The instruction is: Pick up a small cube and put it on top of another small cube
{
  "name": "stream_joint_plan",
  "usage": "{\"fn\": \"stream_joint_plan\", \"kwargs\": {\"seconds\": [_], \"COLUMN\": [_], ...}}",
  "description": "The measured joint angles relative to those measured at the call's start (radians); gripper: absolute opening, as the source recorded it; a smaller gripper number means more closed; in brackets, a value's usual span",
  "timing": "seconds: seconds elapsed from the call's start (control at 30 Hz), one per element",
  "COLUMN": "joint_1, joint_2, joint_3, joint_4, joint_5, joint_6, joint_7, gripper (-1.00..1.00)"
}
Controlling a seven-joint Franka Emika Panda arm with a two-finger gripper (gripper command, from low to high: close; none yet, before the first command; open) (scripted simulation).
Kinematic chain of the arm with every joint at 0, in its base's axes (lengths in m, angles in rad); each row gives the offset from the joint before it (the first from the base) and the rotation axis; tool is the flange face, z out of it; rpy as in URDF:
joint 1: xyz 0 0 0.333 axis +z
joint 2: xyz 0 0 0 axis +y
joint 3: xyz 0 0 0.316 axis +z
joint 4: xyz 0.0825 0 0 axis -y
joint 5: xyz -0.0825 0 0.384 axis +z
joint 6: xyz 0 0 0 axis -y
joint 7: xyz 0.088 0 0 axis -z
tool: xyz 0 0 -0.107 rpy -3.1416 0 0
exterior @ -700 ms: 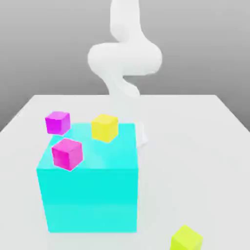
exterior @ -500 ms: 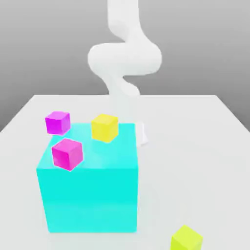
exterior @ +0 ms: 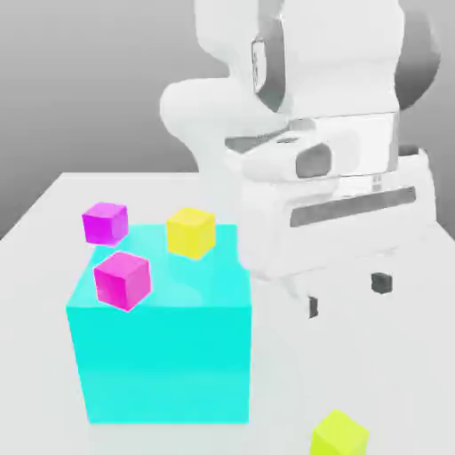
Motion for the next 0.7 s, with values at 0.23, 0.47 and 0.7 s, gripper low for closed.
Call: {"fn": "stream_joint_plan", "kwargs": {"seconds": [0.23, 0.47, 0.7], "joint_1": [0.028, 0.041, 0.039], "joint_2": [0.253, 0.423, 0.369], "joint_3": [0.018, 0.008, 0.011], "joint_4": [-0.007, 0.022, 0.011], "joint_5": [-0.051, -0.064, -0.062], "joint_6": [0.089, 0.213, 0.169], "joint_7": [-0.07, -0.071, -0.073], "gripper": [0.0, -1.0, -1.0]}}
